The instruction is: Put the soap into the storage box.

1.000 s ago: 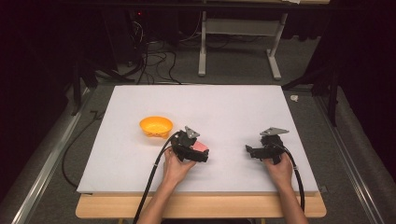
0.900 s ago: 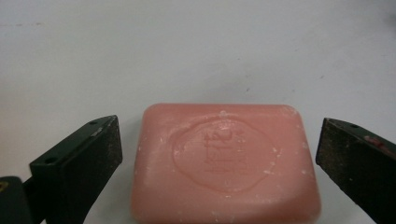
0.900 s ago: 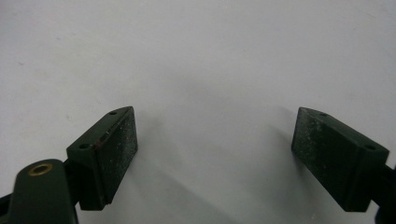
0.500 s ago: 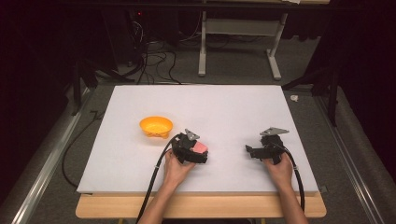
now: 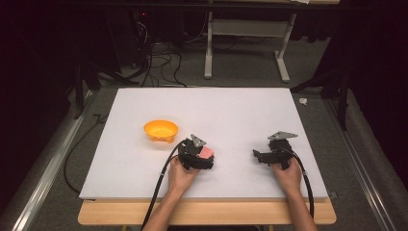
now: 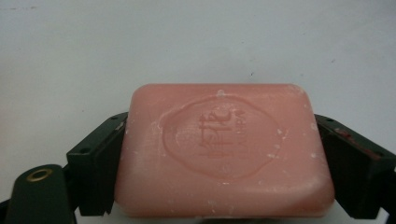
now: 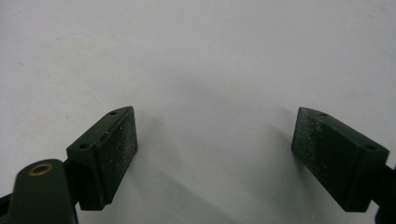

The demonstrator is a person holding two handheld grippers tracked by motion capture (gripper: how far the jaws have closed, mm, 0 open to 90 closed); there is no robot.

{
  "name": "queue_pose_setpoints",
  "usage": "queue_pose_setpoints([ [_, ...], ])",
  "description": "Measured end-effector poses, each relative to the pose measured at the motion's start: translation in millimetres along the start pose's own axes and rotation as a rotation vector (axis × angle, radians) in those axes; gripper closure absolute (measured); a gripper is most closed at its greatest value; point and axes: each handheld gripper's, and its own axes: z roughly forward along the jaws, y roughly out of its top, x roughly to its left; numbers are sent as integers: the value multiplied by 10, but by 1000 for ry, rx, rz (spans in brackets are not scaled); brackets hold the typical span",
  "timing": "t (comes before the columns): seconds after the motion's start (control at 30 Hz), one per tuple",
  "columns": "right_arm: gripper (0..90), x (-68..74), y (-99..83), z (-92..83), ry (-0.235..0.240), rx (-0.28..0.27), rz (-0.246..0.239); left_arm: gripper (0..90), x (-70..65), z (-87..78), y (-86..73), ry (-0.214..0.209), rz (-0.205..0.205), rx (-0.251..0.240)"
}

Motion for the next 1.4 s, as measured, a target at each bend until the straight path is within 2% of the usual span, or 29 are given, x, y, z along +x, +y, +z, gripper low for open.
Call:
queue_pose_setpoints([
  [0.2,150,0,0,0,0,0,0,137,4,-28,-1,-16,10,10],
  [0.33,150,0,0,0,0,0,0,137,18,-97,23,-35,-3,-10],
  [0.53,150,0,0,0,0,0,0,137,24,-249,82,-47,-1,-36],
  [0.7,150,0,0,0,0,0,0,137,52,-337,105,-56,-11,-48],
  [0.83,150,0,0,1,0,0,-1,137,91,-400,114,-92,-42,-63],
  [1.07,150,0,0,0,0,0,0,138,106,-476,129,-80,-31,-70],
  [1.27,150,1,0,0,-1,0,0,138,140,-538,146,-76,-44,-77],
  [1.4,150,2,0,1,-1,-1,1,138,153,-585,157,-68,-37,-79],
])
